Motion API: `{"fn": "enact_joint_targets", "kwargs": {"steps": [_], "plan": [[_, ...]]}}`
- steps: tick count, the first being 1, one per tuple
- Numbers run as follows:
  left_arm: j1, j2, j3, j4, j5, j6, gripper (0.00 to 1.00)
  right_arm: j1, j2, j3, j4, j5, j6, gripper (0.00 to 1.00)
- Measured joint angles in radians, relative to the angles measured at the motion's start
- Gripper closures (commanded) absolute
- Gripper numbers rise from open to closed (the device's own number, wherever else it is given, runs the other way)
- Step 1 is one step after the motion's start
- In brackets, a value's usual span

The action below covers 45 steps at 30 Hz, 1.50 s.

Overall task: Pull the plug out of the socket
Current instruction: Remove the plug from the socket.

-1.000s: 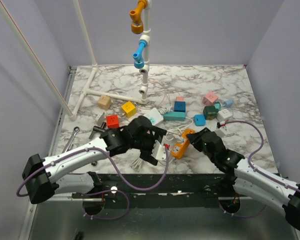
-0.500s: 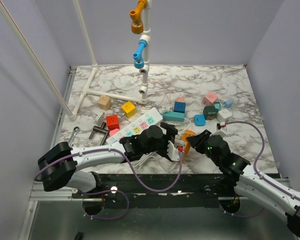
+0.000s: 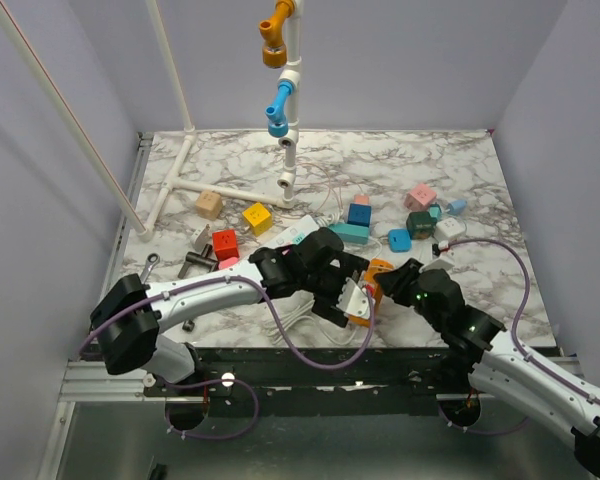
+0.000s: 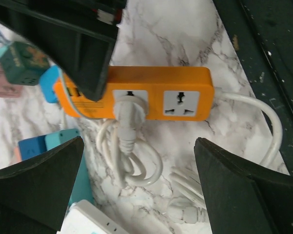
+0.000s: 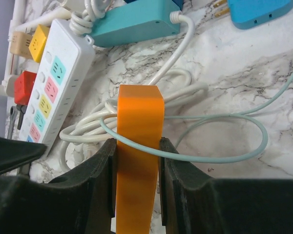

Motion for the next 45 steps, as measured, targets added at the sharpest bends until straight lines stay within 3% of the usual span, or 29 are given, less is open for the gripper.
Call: {"fn": "enact_joint_targets", "kwargs": {"steps": [5, 14, 30, 39, 45], "plan": [[0.027, 0.077, 0.065, -0.112, 0.048, 0.01, 0.1, 0.0, -0.002, 0.034, -0.006, -0.004, -0.055, 0.99], [0.033, 0.158, 0.13, -0.14, 0.051, 0.014, 0.24, 0.0, -0.002, 0.06, -0.013, -0.026, -0.099, 0.99], [0.035, 0.236, 0.196, -0.147, 0.015, 0.029, 1.0, -0.001, -0.002, 0.06, -0.04, -0.047, -0.106, 1.0], [0.029, 0.236, 0.195, -0.139, -0.022, 0.011, 1.0, -0.001, 0.01, 0.06, -0.039, -0.032, -0.089, 0.99], [0.029, 0.202, 0.172, -0.149, -0.062, -0.008, 1.0, -0.001, 0.111, 0.059, -0.031, 0.008, -0.03, 0.99]]}}
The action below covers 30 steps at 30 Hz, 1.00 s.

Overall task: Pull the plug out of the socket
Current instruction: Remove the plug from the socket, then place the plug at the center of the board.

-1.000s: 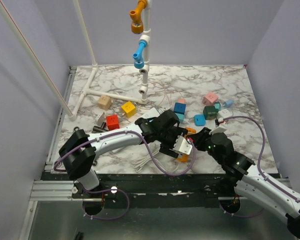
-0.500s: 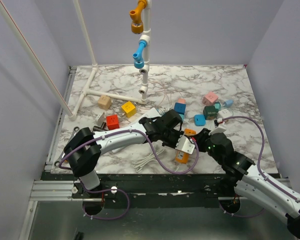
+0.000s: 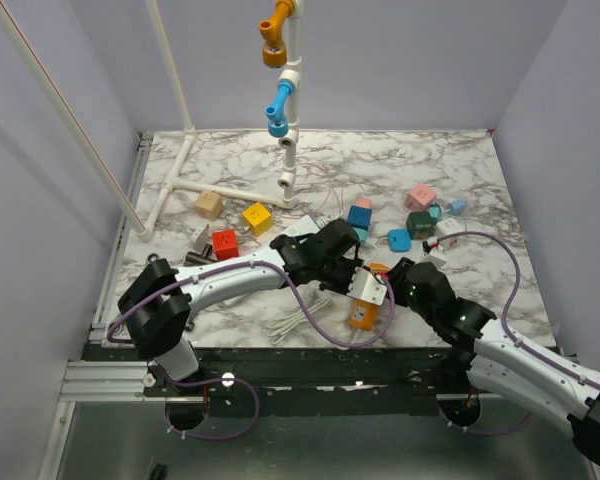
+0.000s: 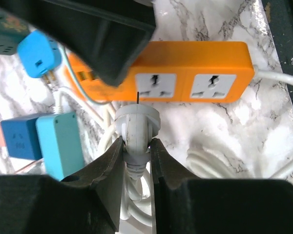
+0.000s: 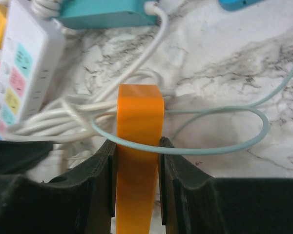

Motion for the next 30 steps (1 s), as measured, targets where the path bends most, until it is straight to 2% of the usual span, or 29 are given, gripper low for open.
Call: {"fn": "enact_joint_targets", "kwargs": {"steps": [4, 13, 15, 20, 22, 24, 26, 28, 30], "plan": [[0.002, -0.059, -0.006, -0.007, -0.015, -0.011, 1.0, 0.001, 0.058, -0.013, -0.02, 0.022, 0.026, 0.99], [0.007, -0.138, -0.024, -0.034, -0.03, -0.011, 1.0, 0.001, 0.053, -0.013, -0.058, 0.057, 0.069, 0.98], [0.011, -0.139, -0.024, -0.048, -0.039, -0.008, 0.99, 0.001, 0.058, 0.008, -0.108, 0.072, 0.099, 0.93], [0.027, -0.142, -0.028, -0.091, -0.045, -0.01, 0.78, 0.001, 0.074, 0.075, -0.281, 0.128, 0.219, 0.75], [0.031, -0.144, -0.032, -0.114, -0.044, -0.024, 0.64, 0.001, 0.072, 0.101, -0.357, 0.147, 0.276, 0.65], [0.032, -0.144, -0.033, -0.146, -0.041, -0.05, 0.45, 0.001, 0.064, 0.123, -0.421, 0.161, 0.326, 0.53], [0.032, -0.147, -0.033, -0.163, -0.036, -0.066, 0.3, 0.001, 0.051, 0.137, -0.47, 0.172, 0.363, 0.44], [0.032, -0.157, -0.033, -0.191, -0.022, -0.102, 0.19, 0.001, 0.04, 0.148, -0.504, 0.175, 0.383, 0.37], [0.032, -0.172, -0.032, -0.208, -0.013, -0.124, 0.12, 0.001, 0.042, 0.162, -0.525, 0.174, 0.389, 0.29]]}}
